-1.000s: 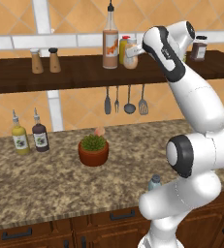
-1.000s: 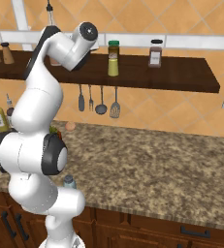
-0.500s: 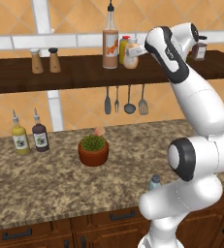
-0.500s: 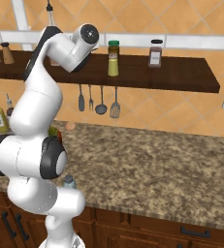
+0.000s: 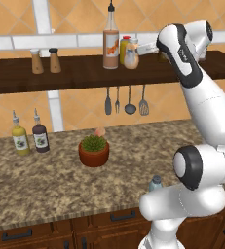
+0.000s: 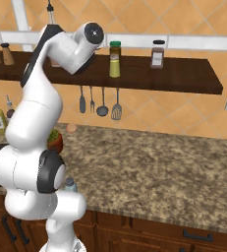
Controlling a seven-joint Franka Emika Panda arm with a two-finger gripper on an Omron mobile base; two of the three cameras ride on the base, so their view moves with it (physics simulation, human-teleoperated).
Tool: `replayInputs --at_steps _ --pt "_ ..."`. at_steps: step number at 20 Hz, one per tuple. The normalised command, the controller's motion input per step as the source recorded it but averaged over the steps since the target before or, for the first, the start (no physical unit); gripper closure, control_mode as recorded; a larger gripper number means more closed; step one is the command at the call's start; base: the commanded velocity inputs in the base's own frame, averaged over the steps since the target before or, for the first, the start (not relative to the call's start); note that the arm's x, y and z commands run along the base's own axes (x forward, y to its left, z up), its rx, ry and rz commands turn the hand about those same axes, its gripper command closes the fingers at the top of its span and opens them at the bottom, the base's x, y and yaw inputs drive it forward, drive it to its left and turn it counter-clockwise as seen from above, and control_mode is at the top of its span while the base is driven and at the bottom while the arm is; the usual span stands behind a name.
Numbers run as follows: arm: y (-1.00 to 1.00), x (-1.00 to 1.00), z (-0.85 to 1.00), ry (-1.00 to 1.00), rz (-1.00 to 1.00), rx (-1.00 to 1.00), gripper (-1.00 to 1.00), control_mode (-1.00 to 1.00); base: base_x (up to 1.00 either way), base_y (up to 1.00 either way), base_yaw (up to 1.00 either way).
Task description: Put the shaker and condiment bottle from the counter next to their counterparts in the cabinet.
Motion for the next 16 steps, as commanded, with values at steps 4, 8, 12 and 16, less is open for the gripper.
replayInputs --at_steps 4,8,12,16 --pt "-0.23 -0.57 0.01 -0.02 0.0 0.05 -1.0 -1.0 0.0 0.0 0.0" --pt "-0.24 -0.57 0.0 -0.04 0.0 0.05 -1.0 -1.0 0.0 0.0 0.0" --pt "-0.2 -0.5 0.0 -0.03 0.0 0.04 -1.0 -1.0 0.0 0.0 0.0" --pt "-0.18 -0.54 0.0 -0.04 0.0 0.05 -1.0 -1.0 0.0 0.0 0.0"
